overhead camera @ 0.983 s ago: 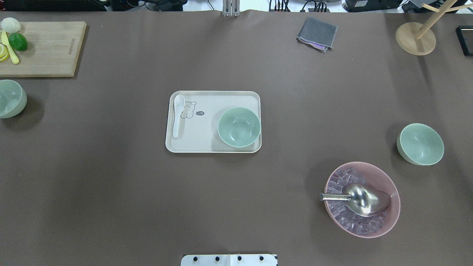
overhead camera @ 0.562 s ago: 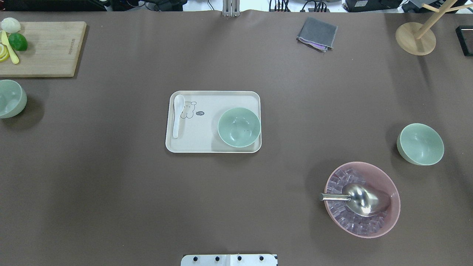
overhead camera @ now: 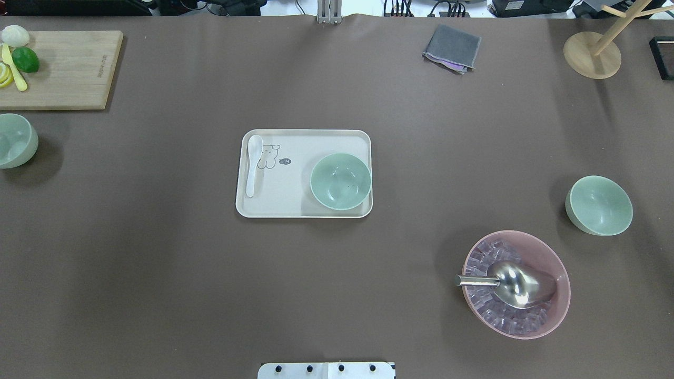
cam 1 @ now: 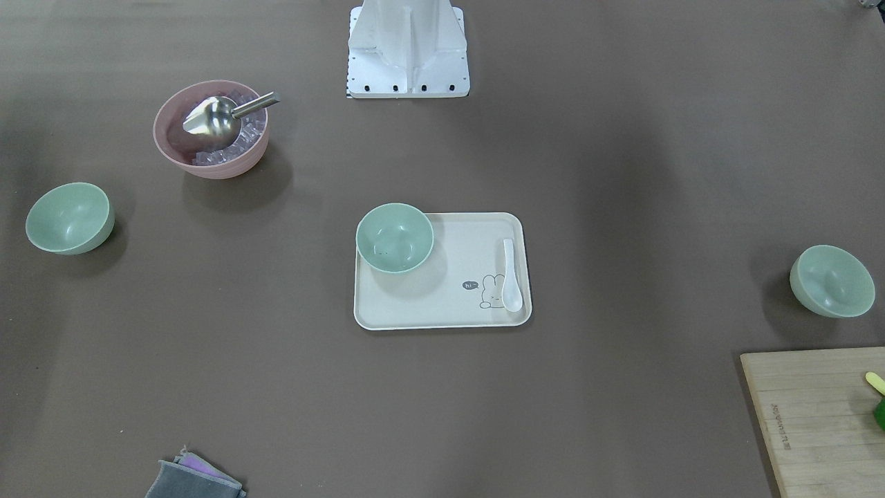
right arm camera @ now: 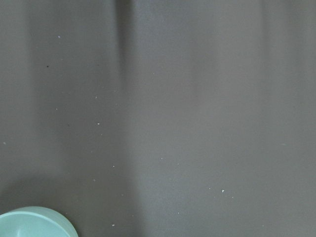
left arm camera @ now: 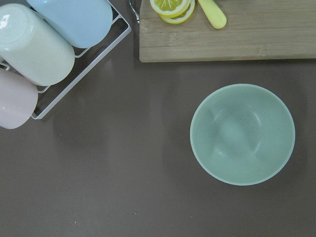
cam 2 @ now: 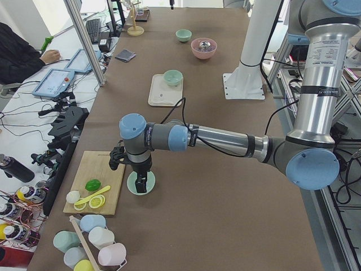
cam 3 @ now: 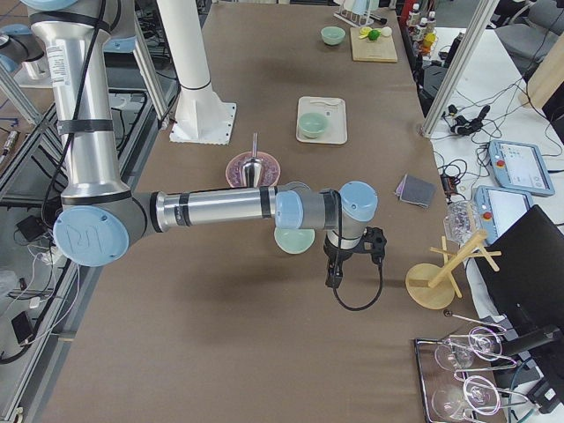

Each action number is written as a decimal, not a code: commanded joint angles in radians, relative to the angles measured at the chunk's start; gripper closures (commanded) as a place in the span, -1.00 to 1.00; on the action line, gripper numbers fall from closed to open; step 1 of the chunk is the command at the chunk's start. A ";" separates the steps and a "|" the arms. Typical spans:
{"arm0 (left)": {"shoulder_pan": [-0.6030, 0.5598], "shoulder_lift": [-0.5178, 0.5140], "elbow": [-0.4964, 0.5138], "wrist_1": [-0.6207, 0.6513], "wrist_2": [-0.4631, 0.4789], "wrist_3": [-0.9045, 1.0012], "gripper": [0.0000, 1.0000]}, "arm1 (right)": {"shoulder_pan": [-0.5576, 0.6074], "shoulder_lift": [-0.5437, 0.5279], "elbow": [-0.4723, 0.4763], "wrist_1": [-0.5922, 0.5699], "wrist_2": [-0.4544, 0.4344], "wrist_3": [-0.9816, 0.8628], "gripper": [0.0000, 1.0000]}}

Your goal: Stack green bowls together

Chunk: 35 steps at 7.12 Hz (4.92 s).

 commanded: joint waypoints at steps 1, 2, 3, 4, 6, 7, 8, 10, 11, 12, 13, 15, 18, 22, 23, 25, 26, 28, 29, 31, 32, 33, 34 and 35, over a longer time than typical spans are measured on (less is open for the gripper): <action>0.001 0.003 0.006 -0.082 -0.001 0.000 -0.96 | 0.000 0.001 -0.003 0.000 0.001 0.003 -1.00; 0.001 0.003 0.004 -0.085 -0.001 0.000 -0.96 | 0.000 0.000 -0.005 0.000 0.000 0.003 -1.00; 0.001 0.006 0.015 -0.087 0.002 0.000 -0.96 | 0.000 0.000 -0.006 0.000 0.001 0.003 -1.00; 0.001 0.025 0.018 -0.099 0.005 0.000 -0.96 | 0.000 0.001 -0.005 0.000 0.001 0.004 -1.00; 0.001 0.031 0.021 -0.108 0.005 -0.001 -0.96 | 0.000 0.001 -0.003 0.000 0.001 0.004 -1.00; 0.001 0.025 0.020 -0.096 -0.001 -0.014 -0.96 | 0.000 0.001 -0.003 0.000 0.001 0.004 -1.00; -0.001 0.023 0.024 -0.094 -0.001 -0.032 -0.96 | 0.000 0.001 -0.002 0.000 0.001 0.006 -1.00; 0.001 0.026 0.030 -0.108 -0.013 -0.032 -0.96 | -0.002 0.013 0.017 0.002 0.018 0.018 -1.00; 0.001 0.025 0.032 -0.108 -0.059 -0.034 -0.96 | -0.012 0.027 0.024 0.002 0.032 0.020 -1.00; 0.001 0.025 0.030 -0.111 -0.071 -0.034 -0.96 | -0.043 0.032 0.052 0.002 0.061 0.023 -1.00; -0.001 0.025 0.032 -0.111 -0.071 -0.032 -0.96 | -0.075 0.030 0.072 0.003 0.063 0.065 -1.00; 0.001 0.023 0.029 -0.111 -0.071 -0.037 -0.96 | -0.171 0.001 0.107 0.155 0.041 0.273 -1.00; 0.001 0.014 0.029 -0.111 -0.071 -0.058 -0.96 | -0.245 -0.144 0.103 0.475 0.041 0.434 -1.00; 0.001 0.014 0.026 -0.111 -0.071 -0.058 -0.96 | -0.328 -0.175 0.100 0.491 0.030 0.434 -0.99; 0.001 0.013 0.026 -0.111 -0.071 -0.058 -0.96 | -0.337 -0.180 0.086 0.491 0.029 0.434 -0.99; 0.001 0.013 0.023 -0.111 -0.073 -0.058 -0.96 | -0.351 -0.181 0.064 0.491 0.027 0.434 -0.98; 0.001 0.008 0.023 -0.111 -0.073 -0.058 -0.96 | -0.360 -0.180 0.041 0.491 0.023 0.434 -0.98; 0.001 0.005 0.027 -0.111 -0.073 -0.058 -0.96 | -0.373 -0.181 0.034 0.489 0.008 0.432 -0.80; 0.001 -0.001 0.029 -0.111 -0.073 -0.058 -0.96 | -0.376 -0.183 0.034 0.489 0.007 0.432 -0.73; 0.001 -0.003 0.030 -0.110 -0.073 -0.060 -0.96 | -0.377 -0.183 0.034 0.489 0.007 0.432 -0.17; 0.001 -0.003 0.030 -0.110 -0.073 -0.066 -0.96 | -0.377 -0.183 0.034 0.488 0.004 0.432 0.03; 0.001 -0.003 0.030 -0.110 -0.073 -0.069 -0.96 | -0.377 -0.183 0.034 0.488 0.004 0.432 0.14; 0.001 -0.003 0.030 -0.111 -0.073 -0.070 -0.96 | -0.377 -0.183 0.034 0.488 0.004 0.432 0.22; 0.001 -0.003 0.029 -0.111 -0.073 -0.072 -0.96 | -0.377 -0.183 0.034 0.488 0.003 0.431 0.28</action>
